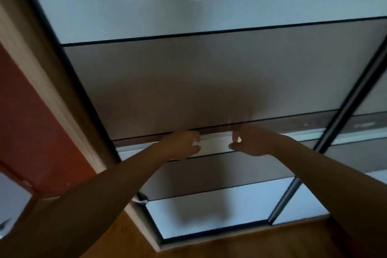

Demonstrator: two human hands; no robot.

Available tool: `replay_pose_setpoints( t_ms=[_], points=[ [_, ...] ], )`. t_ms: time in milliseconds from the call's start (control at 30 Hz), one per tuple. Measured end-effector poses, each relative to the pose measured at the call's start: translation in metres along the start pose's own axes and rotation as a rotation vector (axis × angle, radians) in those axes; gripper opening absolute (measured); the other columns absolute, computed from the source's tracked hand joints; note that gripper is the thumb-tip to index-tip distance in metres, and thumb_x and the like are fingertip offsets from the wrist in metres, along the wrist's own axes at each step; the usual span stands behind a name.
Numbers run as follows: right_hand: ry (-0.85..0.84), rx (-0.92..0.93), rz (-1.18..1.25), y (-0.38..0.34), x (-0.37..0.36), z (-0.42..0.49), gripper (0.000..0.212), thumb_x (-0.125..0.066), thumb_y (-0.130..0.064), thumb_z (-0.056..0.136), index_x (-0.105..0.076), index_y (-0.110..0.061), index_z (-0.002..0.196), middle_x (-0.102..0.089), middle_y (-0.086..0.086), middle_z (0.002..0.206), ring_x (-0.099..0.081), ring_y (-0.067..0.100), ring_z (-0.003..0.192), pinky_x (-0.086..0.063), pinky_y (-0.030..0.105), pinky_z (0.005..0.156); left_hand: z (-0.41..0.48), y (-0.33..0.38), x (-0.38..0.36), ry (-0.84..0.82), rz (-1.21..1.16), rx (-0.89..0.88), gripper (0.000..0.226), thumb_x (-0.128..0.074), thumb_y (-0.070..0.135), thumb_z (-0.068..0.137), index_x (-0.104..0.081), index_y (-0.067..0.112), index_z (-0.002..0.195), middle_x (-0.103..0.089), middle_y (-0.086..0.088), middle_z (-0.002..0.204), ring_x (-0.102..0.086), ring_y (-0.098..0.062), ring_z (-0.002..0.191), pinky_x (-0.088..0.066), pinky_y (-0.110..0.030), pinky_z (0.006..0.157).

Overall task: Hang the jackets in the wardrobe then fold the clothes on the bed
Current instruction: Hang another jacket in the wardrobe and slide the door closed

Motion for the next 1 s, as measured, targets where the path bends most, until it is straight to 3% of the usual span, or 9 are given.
replay_pose_setpoints(
  t_ms=[167, 333, 467, 633, 733, 833, 1000],
  points=[
    [0.011, -0.268, 0.098, 0.122, -0.031, -0.076, 0.037, -0.053, -0.053, 0.098, -0.06, -0.021, 0.114, -0.062, 0.001, 0.119, -0.058, 0.022, 0.111, -0.045, 0.034, 0.09, 0.053, 0.13, -0.043, -0.052, 0.042, -0.187, 0.033, -0.06, 0.041, 0.095, -0.06, 0.025, 0.123, -0.063, 0.0, 0.121, -0.061, -0.023, 0.112, -0.049, -0.033, 0.093],
    [0.088, -0.47, 0.2, 0.25, -0.048, -0.172, 0.036, -0.053, -0.052, 0.098, -0.06, -0.019, 0.109, -0.064, 0.006, 0.118, -0.057, 0.021, 0.099, -0.043, 0.033, 0.083, 0.091, 0.27, -0.084, -0.131, 0.062, -0.333, 0.037, -0.058, 0.047, 0.096, -0.057, 0.028, 0.127, -0.063, 0.002, 0.127, -0.059, -0.018, 0.115, -0.047, -0.032, 0.097],
    [0.113, -0.602, 0.24, 0.345, -0.062, -0.249, 0.037, -0.053, -0.051, 0.098, -0.061, -0.018, 0.116, -0.062, 0.003, 0.118, -0.055, 0.021, 0.103, -0.041, 0.031, 0.084, 0.12, 0.381, -0.117, -0.167, 0.069, -0.419, 0.038, -0.059, 0.044, 0.096, -0.057, 0.024, 0.128, -0.063, -0.003, 0.127, -0.06, -0.02, 0.111, -0.047, -0.031, 0.094],
    [0.104, -0.755, 0.293, 0.452, -0.077, -0.343, 0.033, -0.053, -0.045, 0.096, -0.067, -0.02, 0.111, -0.068, 0.003, 0.107, -0.064, 0.023, 0.098, -0.054, 0.04, 0.088, 0.151, 0.508, -0.169, -0.201, 0.084, -0.505, 0.041, -0.057, 0.047, 0.096, -0.054, 0.025, 0.131, -0.06, -0.003, 0.13, -0.059, -0.02, 0.113, -0.048, -0.033, 0.096],
    [0.109, -0.811, 0.342, 0.5, -0.089, -0.383, 0.033, -0.056, -0.05, 0.092, -0.067, -0.023, 0.108, -0.068, 0.0, 0.104, -0.065, 0.022, 0.097, -0.055, 0.043, 0.09, 0.166, 0.564, -0.199, -0.238, 0.116, -0.552, 0.043, -0.054, 0.049, 0.097, -0.051, 0.026, 0.134, -0.059, -0.002, 0.134, -0.059, -0.02, 0.116, -0.048, -0.035, 0.099],
    [0.137, -0.837, 0.354, 0.543, -0.104, -0.406, 0.035, -0.055, -0.055, 0.093, -0.064, -0.027, 0.112, -0.066, -0.005, 0.114, -0.063, 0.018, 0.107, -0.051, 0.035, 0.093, 0.186, 0.603, -0.223, -0.27, 0.153, -0.571, 0.042, -0.052, 0.051, 0.097, -0.05, 0.029, 0.134, -0.058, 0.001, 0.137, -0.059, -0.017, 0.117, -0.047, -0.032, 0.099],
    [0.077, -0.875, 0.381, 0.611, -0.121, -0.41, 0.037, -0.052, -0.051, 0.098, -0.063, -0.022, 0.119, -0.063, 0.0, 0.12, -0.057, 0.018, 0.108, -0.037, 0.028, 0.083, 0.228, 0.656, -0.254, -0.296, 0.196, -0.608, 0.04, -0.052, 0.052, 0.097, -0.051, 0.032, 0.132, -0.059, 0.003, 0.135, -0.06, -0.016, 0.115, -0.047, -0.031, 0.098]
  ],
)
Point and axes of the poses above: each hand's wrist, its own z-axis towards the middle knuckle, its own x-axis out of the back of the hand, y = z × x, the point moved 7 cm from there along z, towards the middle knuckle
